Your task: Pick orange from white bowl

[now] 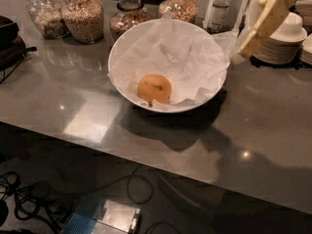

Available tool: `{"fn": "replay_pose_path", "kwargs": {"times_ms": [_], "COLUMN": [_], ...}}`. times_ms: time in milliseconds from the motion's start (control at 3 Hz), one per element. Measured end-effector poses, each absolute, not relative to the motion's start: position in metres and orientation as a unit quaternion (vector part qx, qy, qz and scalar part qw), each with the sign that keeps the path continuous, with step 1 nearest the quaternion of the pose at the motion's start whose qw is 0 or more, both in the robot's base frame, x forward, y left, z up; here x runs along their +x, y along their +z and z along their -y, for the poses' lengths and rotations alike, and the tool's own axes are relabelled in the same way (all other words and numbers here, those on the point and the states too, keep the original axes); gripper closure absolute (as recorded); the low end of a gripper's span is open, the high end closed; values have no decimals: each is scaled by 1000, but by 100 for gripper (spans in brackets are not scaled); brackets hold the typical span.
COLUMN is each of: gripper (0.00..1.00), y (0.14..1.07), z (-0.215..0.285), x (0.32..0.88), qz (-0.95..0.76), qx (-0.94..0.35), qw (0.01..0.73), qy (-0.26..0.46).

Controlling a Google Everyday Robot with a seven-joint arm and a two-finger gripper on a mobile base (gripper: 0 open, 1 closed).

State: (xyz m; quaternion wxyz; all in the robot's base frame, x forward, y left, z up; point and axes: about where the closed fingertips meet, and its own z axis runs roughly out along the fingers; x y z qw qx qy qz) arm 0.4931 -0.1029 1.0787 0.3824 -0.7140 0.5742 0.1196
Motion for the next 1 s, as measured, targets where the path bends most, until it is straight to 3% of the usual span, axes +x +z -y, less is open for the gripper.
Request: {"fn": "replay_pose_path", "kwargs": {"times_ms": [333, 1000], "gripper": [0, 0], "y": [1146, 1158], "z": [44, 39], "x": [488, 484], "qz": [-496, -494], "qx": [-715, -709], "qw": [462, 472], "qy": [173, 173]}}
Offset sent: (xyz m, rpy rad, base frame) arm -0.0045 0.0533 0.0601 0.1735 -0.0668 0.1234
